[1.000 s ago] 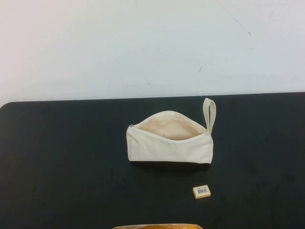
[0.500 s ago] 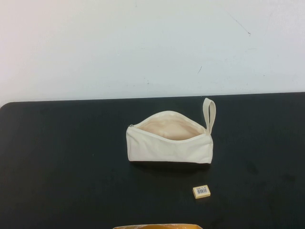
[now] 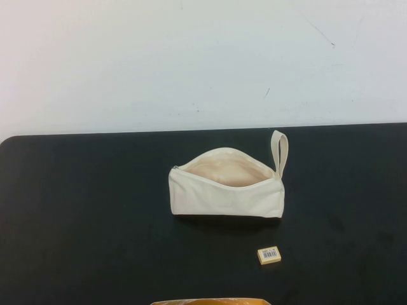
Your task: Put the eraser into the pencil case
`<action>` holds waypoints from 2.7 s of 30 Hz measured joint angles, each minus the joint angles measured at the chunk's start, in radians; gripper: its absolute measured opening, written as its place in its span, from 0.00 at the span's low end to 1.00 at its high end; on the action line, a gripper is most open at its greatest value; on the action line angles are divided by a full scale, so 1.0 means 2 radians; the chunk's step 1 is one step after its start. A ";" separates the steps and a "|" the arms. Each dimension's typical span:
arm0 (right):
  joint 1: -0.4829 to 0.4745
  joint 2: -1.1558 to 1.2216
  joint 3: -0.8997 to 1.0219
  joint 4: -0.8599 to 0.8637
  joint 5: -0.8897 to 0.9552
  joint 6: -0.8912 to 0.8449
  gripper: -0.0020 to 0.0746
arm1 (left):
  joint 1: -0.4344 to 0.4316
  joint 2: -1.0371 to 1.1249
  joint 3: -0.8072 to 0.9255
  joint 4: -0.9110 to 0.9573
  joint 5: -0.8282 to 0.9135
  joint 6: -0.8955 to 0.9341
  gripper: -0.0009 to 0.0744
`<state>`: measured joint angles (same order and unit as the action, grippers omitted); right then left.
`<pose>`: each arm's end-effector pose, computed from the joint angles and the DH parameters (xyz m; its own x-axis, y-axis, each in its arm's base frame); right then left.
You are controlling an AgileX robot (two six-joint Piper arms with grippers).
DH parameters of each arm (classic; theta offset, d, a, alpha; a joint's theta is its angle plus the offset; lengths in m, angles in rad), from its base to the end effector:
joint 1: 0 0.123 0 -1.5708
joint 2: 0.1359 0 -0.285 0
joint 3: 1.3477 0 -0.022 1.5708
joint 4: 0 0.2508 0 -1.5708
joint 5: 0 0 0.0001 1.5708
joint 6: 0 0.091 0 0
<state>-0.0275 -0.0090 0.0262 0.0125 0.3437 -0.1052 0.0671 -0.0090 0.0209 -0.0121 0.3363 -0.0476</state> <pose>0.0535 -0.0011 0.1739 -0.2712 -0.0859 -0.9587 -0.0019 0.9961 -0.0887 0.0535 0.0032 0.1763 -0.2533 -0.0761 -0.9644 -0.0783 0.9952 -0.0580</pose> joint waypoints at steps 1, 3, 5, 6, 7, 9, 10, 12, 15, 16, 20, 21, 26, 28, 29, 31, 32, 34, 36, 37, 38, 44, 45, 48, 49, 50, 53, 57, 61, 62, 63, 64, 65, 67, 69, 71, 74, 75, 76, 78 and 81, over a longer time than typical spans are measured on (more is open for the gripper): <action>0.000 0.000 0.000 0.000 0.000 0.000 0.02 | 0.000 0.000 0.000 0.000 0.000 0.000 0.01; 0.000 0.000 0.000 0.000 0.000 0.000 0.02 | 0.000 0.000 0.000 0.000 0.000 0.000 0.01; 0.000 0.000 0.000 0.000 0.000 0.000 0.02 | 0.000 0.000 0.000 0.000 0.000 0.000 0.01; 0.000 0.000 0.000 0.000 0.000 0.000 0.02 | 0.000 0.000 0.000 0.000 0.000 0.000 0.01; 0.000 0.000 0.000 0.000 0.000 0.000 0.02 | 0.000 0.000 0.000 0.000 0.000 0.000 0.01; 0.000 0.000 0.000 0.000 0.000 0.000 0.02 | 0.000 0.000 0.000 0.000 0.000 0.000 0.01; 0.000 0.000 0.000 0.000 0.000 0.000 0.02 | 0.000 0.000 0.000 0.000 0.000 0.000 0.01; 0.000 0.000 0.000 0.000 0.000 0.000 0.02 | 0.000 0.000 0.000 0.000 0.000 0.000 0.01; 0.000 0.000 0.000 0.000 0.000 0.000 0.02 | 0.000 0.000 0.000 0.000 0.000 0.000 0.01; 0.000 0.000 0.000 0.000 0.000 0.000 0.02 | 0.000 0.000 0.000 0.000 0.000 0.000 0.01; 0.000 0.000 0.000 0.000 0.000 0.000 0.02 | 0.000 0.000 0.000 0.000 0.000 0.000 0.01; 0.000 0.000 0.000 0.000 0.000 0.000 0.02 | 0.000 0.000 0.000 0.000 0.000 0.000 0.01; 0.000 0.000 0.000 0.000 0.000 0.000 0.02 | 0.000 0.000 0.000 0.000 0.000 0.000 0.01; 0.000 0.000 0.000 0.000 0.000 0.000 0.02 | 0.000 0.000 0.000 0.000 0.000 0.000 0.01; 0.000 0.000 0.000 0.000 0.000 0.000 0.02 | 0.000 0.000 0.000 0.000 0.000 0.000 0.01; 0.000 0.000 0.000 0.000 0.000 0.000 0.02 | 0.000 0.000 0.000 0.000 0.000 0.000 0.01; 0.000 0.000 0.000 0.000 0.000 0.000 0.02 | 0.000 0.000 0.000 0.000 0.000 0.000 0.01; 0.000 0.000 0.000 0.000 0.000 0.000 0.02 | 0.000 0.000 0.000 0.000 0.000 0.000 0.01; 0.000 0.000 0.000 0.000 0.000 0.000 0.02 | 0.000 0.000 0.000 0.000 0.000 0.000 0.01; 0.000 0.000 0.000 0.000 0.000 0.000 0.02 | 0.000 0.000 0.000 0.000 0.000 0.000 0.01; 0.000 0.000 0.000 0.000 0.000 0.000 0.02 | 0.000 0.000 0.000 0.000 0.000 0.000 0.01; 0.000 0.000 0.000 0.000 0.000 0.000 0.02 | 0.000 0.000 0.000 0.000 0.000 0.000 0.01; 0.000 0.000 0.000 0.000 0.000 0.000 0.02 | 0.000 0.000 0.000 0.000 0.000 0.000 0.01; 0.000 0.000 0.000 0.000 0.000 0.000 0.02 | 0.000 0.000 0.000 0.000 0.000 0.000 0.01; 0.000 0.000 0.000 0.000 0.000 0.000 0.02 | 0.000 0.000 0.000 0.000 0.000 0.000 0.01; 0.000 0.000 0.000 0.000 0.000 0.000 0.02 | 0.000 0.000 0.000 0.000 0.000 0.000 0.01; 0.000 0.000 0.000 0.000 0.000 0.000 0.02 | 0.000 0.000 0.000 0.000 0.000 0.000 0.01; 0.000 0.000 0.000 0.000 0.000 0.000 0.02 | 0.000 0.000 0.000 0.000 0.000 0.000 0.01; 0.000 0.000 0.000 0.000 0.000 0.000 0.02 | 0.000 0.000 0.000 0.000 0.000 0.000 0.01; 0.000 0.000 0.000 0.000 0.000 0.000 0.02 | 0.000 0.000 0.000 0.000 0.000 0.000 0.01; 0.000 0.000 0.000 0.000 0.000 0.000 0.02 | 0.000 0.000 0.000 0.000 0.000 0.000 0.01; 0.000 0.000 0.000 0.000 0.000 0.000 0.02 | 0.000 0.000 0.000 0.000 0.000 0.000 0.01; 0.000 0.000 0.000 0.002 0.000 0.000 0.02 | 0.000 0.000 0.000 0.000 0.000 0.000 0.01; 0.000 0.000 0.000 0.078 -0.003 0.035 0.02 | 0.000 0.000 0.000 0.000 0.000 0.000 0.01; 0.000 0.000 0.001 0.200 -0.004 0.089 0.02 | 0.000 0.000 0.000 0.000 0.000 0.000 0.01; 0.000 0.000 0.001 0.298 -0.006 0.119 0.02 | 0.000 0.000 0.000 0.000 0.000 0.000 0.01; 0.000 0.000 0.001 0.356 -0.030 0.116 0.02 | 0.000 0.000 0.000 0.000 0.000 0.000 0.01; 0.000 0.000 0.001 0.362 -0.037 0.107 0.02 | 0.000 0.000 0.000 0.000 0.000 0.000 0.01; 0.000 0.000 0.001 0.368 -0.044 0.098 0.02 | 0.000 0.000 0.000 0.000 0.000 0.000 0.01; 0.000 0.000 0.001 0.378 -0.049 0.089 0.02 | 0.000 0.000 0.000 0.000 0.000 0.000 0.01; 0.000 0.000 0.001 0.391 -0.030 0.059 0.02 | 0.000 0.000 0.000 0.000 0.000 0.000 0.01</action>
<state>-0.0275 -0.0090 0.0280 0.7944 0.2838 0.0132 0.0671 -0.0090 0.0209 -0.0121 0.3363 -0.0476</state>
